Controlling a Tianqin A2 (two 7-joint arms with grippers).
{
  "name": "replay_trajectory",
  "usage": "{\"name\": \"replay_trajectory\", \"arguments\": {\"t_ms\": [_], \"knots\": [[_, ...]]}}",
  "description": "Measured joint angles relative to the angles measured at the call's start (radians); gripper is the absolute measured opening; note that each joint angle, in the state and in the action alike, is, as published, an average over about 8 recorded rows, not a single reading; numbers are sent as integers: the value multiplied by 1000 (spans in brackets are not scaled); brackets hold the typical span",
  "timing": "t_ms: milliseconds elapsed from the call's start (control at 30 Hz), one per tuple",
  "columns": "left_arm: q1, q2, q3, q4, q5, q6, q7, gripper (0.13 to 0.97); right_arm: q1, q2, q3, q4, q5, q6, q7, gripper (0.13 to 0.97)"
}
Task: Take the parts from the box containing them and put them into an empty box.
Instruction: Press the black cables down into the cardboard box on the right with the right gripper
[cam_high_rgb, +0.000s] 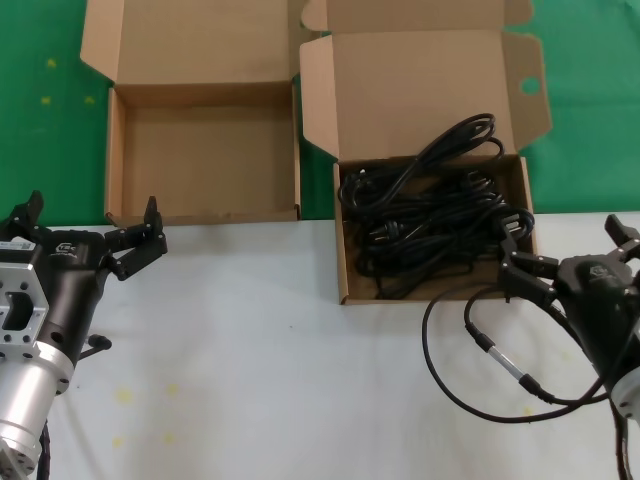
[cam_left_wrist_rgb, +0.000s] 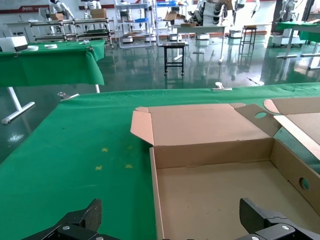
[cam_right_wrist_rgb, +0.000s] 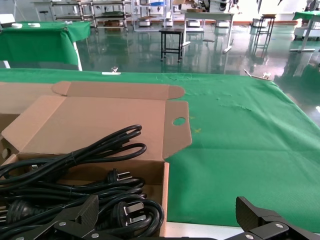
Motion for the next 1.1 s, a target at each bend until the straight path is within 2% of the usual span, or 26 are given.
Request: {"name": "replay_trajectory", "arguments": {"t_ms": [767,900,1100], "knots": [[0,0,0,0,0,0,0,952,-2,5,-5,6,0,4,-1,966],[0,0,0,0,0,0,0,920,-7,35,-28,30,6,20,-6,966],[0,0,0,0,0,0,0,864,-9,133,-82,85,-18,2,-50,966]]}}
